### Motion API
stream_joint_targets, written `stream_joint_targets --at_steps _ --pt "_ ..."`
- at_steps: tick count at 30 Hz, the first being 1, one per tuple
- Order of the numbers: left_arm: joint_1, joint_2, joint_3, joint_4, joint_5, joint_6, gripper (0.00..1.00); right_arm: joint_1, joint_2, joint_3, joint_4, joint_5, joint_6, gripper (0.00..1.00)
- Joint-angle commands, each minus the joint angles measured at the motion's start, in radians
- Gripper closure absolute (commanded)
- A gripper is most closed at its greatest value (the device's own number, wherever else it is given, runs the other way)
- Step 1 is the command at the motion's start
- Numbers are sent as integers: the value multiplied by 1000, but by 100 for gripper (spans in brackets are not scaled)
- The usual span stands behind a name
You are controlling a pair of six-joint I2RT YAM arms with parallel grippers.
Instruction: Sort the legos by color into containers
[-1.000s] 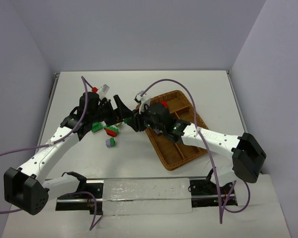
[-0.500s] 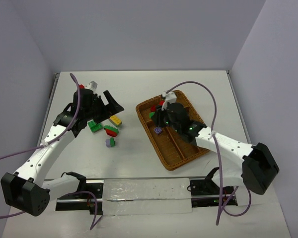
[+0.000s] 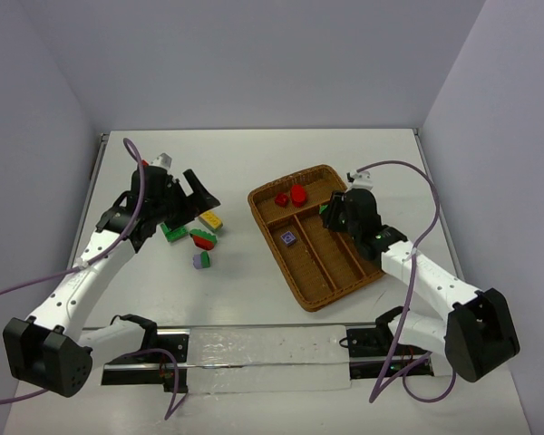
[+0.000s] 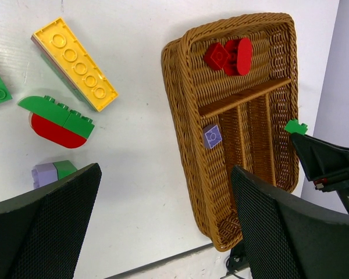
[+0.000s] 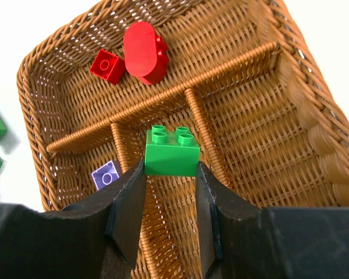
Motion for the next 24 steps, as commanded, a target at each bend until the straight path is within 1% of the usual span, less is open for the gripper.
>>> stream_joint_targets --at_steps 1,6,8,10,11,12,13,14,15,16,19,21,22,23,24 --pt "6 -14 -9 24 8 -12 1 -7 13 -7 28 -44 20 100" --pt "7 -12 -11 26 8 -11 1 -7 33 -17 46 -72 21 100" --pt "6 -4 -9 25 10 -9 1 -7 63 -19 49 -85 18 97" --pt "6 8 -5 18 6 -8 1 -7 82 -19 54 -90 20 91" --pt "7 10 -3 11 4 -8 1 -7 88 -19 54 -95 23 84" --pt "7 11 -3 10 2 -5 0 -7 94 -19 54 -95 23 79" --pt "7 15 -3 7 5 1 1 -7 104 -17 54 -105 22 70" --pt "8 18 -1 2 4 6 1 -7 112 -14 54 -115 21 57" --pt "9 21 2 -7 -7 6 1 -6 117 -8 52 -119 19 39" --pt "10 26 4 -19 -24 6 1 -4 120 1 47 -118 17 32" --pt "33 42 3 -52 -55 3 2 2 97 10 39 -118 14 24" --pt "39 50 0 -63 -74 7 4 3 71 17 26 -113 9 22" --pt "39 56 -7 -67 -83 13 9 5 55 23 21 -108 7 22" --pt "39 57 -16 -63 -85 15 11 5 38 26 16 -103 6 22" --pt "39 63 -28 -55 -88 19 17 8 21 30 10 -99 4 22"
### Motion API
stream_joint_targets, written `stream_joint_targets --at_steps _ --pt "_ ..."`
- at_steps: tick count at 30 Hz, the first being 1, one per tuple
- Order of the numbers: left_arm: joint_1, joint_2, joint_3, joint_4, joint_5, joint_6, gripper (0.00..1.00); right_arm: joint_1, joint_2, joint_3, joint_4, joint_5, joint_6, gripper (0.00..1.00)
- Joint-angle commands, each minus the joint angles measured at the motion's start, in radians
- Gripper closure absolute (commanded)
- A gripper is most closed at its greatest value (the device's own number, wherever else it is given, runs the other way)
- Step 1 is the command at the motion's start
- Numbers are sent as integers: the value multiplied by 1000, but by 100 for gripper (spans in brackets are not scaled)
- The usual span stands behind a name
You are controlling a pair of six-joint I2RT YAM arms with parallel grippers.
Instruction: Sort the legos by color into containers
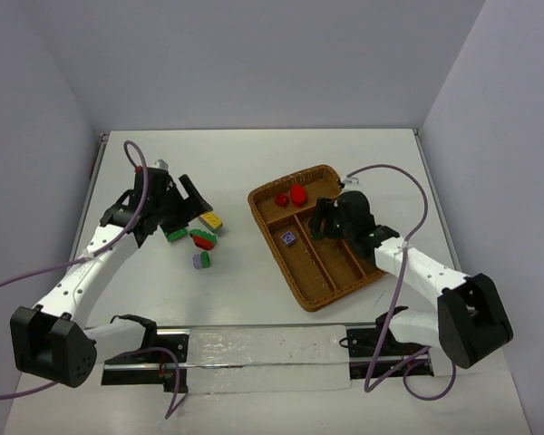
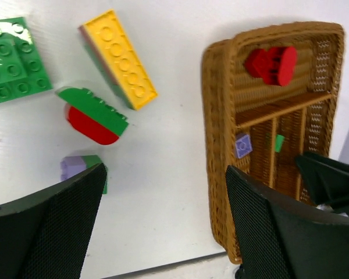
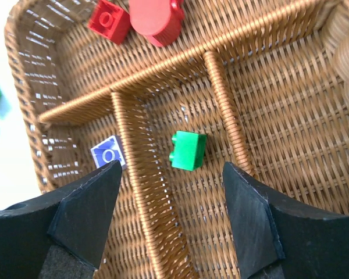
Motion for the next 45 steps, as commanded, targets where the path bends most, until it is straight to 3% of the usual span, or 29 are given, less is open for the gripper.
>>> stream_joint_targets --at_steps 1,4,8,19,27,35,42,44,45 --pt "6 18 -29 -3 -46 23 25 11 -92 50 -1 18 -12 22" --pt "-5 30 -74 34 -31 4 41 12 -129 59 -11 16 -11 23" --pt "-58 31 -122 23 -58 -36 47 13 -151 63 -20 12 -8 23" --pt "-249 133 -70 -122 -351 -117 55 28 -129 80 -9 -12 4 23" --pt "-338 236 -28 -198 -461 -183 45 30 -123 85 -13 -11 5 23" --pt "-363 277 -26 -205 -501 -194 55 33 -125 83 -11 -12 6 23" --pt "-375 324 -22 -194 -514 -185 58 36 -130 82 -11 -12 10 23" --pt "-377 331 -16 -191 -518 -180 63 36 -130 80 -13 -12 9 23" --pt "-378 336 -6 -197 -525 -183 71 39 -131 79 -13 -11 9 23"
